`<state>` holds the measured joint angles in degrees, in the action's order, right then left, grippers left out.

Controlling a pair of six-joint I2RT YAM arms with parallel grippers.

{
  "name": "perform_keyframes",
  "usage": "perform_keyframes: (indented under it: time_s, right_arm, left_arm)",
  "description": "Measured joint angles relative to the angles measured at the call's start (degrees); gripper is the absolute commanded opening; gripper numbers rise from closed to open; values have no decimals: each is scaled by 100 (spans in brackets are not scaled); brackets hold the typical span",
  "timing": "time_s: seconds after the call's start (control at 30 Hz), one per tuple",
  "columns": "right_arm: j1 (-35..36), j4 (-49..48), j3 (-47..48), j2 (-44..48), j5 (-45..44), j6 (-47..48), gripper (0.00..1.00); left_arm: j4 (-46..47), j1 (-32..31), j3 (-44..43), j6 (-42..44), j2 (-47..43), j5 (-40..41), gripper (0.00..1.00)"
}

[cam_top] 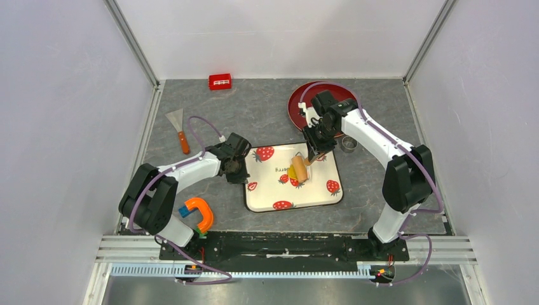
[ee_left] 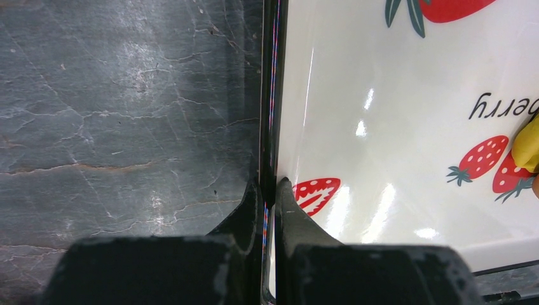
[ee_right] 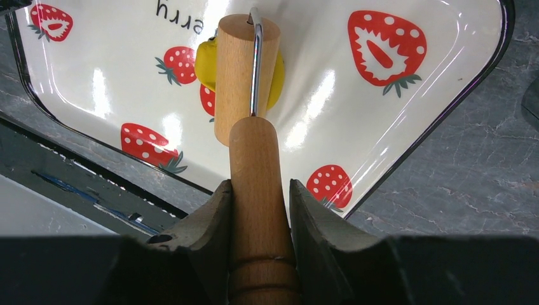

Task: Roll out the dumpling wrappers from the dough

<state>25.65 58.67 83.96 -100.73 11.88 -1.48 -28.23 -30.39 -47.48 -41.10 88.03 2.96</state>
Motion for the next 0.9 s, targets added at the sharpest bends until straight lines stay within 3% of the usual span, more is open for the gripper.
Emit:
perform_keyframes:
  time_s: [0.9]
  right_arm:
    - [-7, -96, 11, -90, 103, -90, 0]
  left_arm:
    - [33, 446, -42, 9, 11, -92, 2]
